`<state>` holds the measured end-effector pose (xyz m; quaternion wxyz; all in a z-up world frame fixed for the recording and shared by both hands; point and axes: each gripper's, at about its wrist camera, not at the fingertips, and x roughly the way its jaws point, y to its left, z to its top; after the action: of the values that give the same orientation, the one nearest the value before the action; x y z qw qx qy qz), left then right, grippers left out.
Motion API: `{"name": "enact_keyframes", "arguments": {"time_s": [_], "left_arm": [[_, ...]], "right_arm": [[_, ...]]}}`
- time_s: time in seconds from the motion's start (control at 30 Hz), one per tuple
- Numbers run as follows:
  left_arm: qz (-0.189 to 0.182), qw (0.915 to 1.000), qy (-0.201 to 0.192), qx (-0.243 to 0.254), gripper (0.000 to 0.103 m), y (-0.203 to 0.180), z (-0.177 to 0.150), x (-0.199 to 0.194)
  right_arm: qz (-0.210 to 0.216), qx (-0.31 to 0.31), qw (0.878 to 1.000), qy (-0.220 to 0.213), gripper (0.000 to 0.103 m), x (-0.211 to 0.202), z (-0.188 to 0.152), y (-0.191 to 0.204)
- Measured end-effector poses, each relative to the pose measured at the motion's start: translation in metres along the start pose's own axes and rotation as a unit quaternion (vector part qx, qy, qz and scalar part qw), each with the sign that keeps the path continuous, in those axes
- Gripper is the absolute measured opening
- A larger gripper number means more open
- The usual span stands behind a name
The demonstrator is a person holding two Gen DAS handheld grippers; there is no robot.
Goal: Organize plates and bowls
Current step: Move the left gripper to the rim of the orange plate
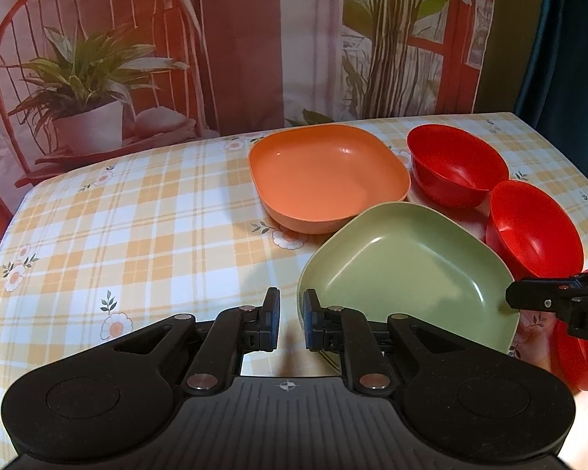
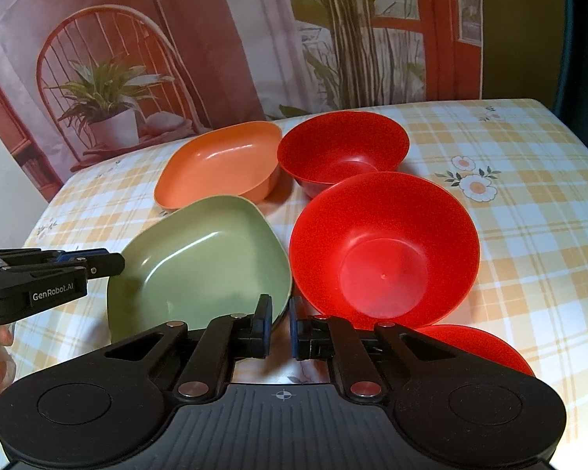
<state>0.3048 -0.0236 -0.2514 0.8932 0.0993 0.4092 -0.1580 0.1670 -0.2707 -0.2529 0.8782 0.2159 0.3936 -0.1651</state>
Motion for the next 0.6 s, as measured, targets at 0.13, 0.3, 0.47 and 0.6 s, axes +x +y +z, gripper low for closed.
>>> {"name": "enact_keyframes", "arguments": {"time_s": [0.13,0.3,0.47,0.6], "left_arm": [[-0.003,1.0,-0.004,-0.008,0.015,0.003,0.001,-0.004],[-0.013,0.9994,-0.015,-0.028,0.015,0.013,0.008,-0.014],[-0.018,0.9985,-0.029,-0.043,0.015,0.025,0.023,-0.022],[-0.026,0.9969,-0.038,-0.063,0.015,0.038,0.04,-0.023]], "right_arm": [[0.0,-0.003,1.0,-0.004,0.014,-0.004,0.001,0.002],[0.007,-0.012,1.0,-0.016,0.017,-0.015,0.008,0.008],[0.016,-0.033,0.999,-0.025,0.017,-0.018,0.023,0.016],[0.017,-0.042,0.999,-0.028,0.017,-0.009,0.04,0.018]]}}
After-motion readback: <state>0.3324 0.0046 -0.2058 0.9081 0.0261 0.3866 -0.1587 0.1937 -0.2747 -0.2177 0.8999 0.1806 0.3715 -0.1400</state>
